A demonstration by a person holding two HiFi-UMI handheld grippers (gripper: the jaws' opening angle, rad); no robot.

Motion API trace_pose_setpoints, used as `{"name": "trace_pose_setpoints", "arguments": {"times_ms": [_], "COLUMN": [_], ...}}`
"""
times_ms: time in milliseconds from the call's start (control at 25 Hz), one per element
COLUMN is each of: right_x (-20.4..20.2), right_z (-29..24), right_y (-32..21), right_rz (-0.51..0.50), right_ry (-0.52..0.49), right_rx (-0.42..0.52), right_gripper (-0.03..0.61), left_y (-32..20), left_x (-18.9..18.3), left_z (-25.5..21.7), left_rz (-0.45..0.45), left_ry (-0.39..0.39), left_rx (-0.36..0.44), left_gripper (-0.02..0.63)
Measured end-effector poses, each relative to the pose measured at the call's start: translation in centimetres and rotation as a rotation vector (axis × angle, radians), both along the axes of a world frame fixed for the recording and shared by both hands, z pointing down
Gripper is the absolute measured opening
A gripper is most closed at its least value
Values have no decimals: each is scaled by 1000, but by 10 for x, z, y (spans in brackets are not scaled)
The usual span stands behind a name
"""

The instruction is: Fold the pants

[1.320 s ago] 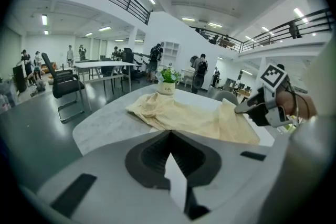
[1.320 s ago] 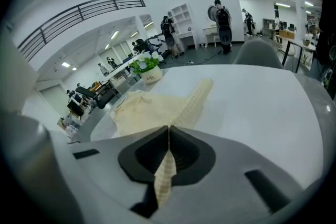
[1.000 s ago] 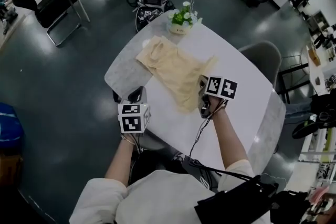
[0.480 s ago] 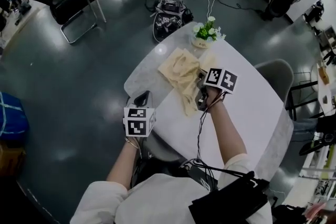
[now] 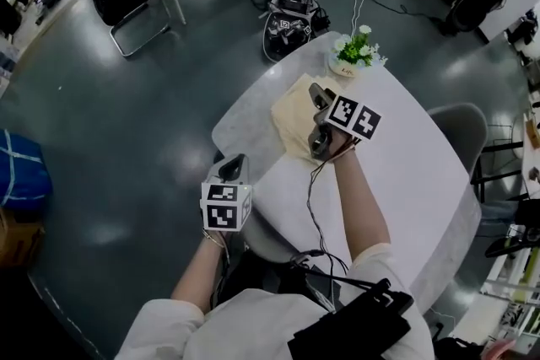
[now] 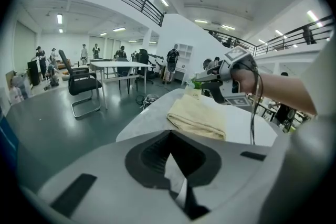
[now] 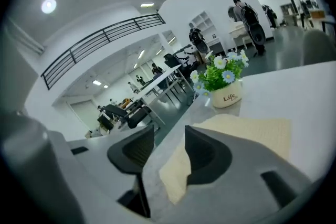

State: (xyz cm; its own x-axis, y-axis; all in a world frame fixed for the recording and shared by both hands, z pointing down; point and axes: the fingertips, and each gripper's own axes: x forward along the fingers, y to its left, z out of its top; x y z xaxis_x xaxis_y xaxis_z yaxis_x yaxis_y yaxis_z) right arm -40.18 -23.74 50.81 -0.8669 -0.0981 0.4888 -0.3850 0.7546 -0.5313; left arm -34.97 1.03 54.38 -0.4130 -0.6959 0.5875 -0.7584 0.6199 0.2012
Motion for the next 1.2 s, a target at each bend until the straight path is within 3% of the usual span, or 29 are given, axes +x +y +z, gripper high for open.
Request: {"name": "trace_pose_setpoints", "arguments": {"times_ms": [280, 640, 920, 1200], "right_x": [62, 167, 258, 316], "right_z": [1, -47, -77, -91], "right_y": [-10, -12, -3, 17], "right_rz": [13, 47, 94, 100], "right_ry": [99, 101, 71, 40], "right_rx": [161, 333, 391, 403], "right_gripper": [97, 28, -6, -6], "left_y": [-14, -42, -59, -65], "left_x": [27, 86, 134, 158], "left_z": [-10, -55, -87, -106], "left_rz": [23, 74, 84, 59], "left_ry": [-17, -96, -149, -217], "left_rx": [30, 92, 110, 110], "left_gripper": [2, 2, 2, 2]}}
